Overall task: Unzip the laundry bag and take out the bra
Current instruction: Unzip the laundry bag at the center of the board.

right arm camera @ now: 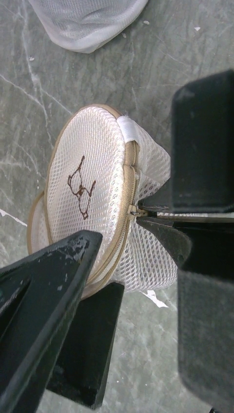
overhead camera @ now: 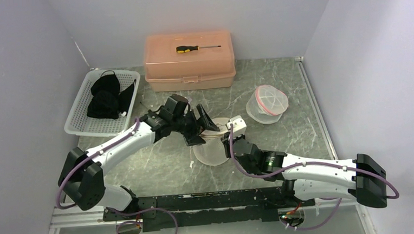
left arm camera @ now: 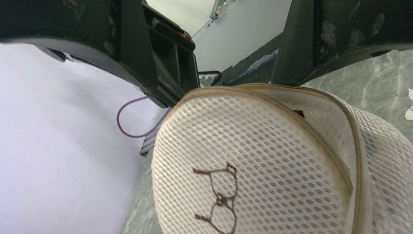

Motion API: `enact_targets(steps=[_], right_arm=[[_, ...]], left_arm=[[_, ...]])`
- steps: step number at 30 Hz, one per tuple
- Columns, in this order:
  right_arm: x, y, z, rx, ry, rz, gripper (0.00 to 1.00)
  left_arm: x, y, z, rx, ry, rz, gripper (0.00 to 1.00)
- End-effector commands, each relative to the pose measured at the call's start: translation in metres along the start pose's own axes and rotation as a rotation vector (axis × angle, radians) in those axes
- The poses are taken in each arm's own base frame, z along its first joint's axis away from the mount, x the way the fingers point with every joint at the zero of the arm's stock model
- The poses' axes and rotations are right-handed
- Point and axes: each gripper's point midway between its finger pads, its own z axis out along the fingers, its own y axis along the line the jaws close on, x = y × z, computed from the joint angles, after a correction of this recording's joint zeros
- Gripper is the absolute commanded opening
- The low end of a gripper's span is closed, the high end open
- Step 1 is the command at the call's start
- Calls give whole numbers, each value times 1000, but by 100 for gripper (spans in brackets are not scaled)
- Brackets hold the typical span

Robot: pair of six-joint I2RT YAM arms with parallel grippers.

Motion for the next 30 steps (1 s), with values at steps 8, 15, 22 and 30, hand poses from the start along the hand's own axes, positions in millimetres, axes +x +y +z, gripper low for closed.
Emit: enact_targets(steps=[8, 15, 22, 30], right_arm=[[-13, 7, -10, -91, -64, -14, 0], [-15, 4, -14, -89, -58, -18, 0], [-9, -10, -10, 9, -28, -6, 0], [-9, -24, -11, 63, -24, 30, 0]], left_arm=[[-28, 13, 22, -46, -94, -27, 66], [-37, 8, 17, -38, -132, 9, 19], [-39, 11, 13, -53, -147, 20, 3], [-42, 15, 7, -63, -165, 16, 3]])
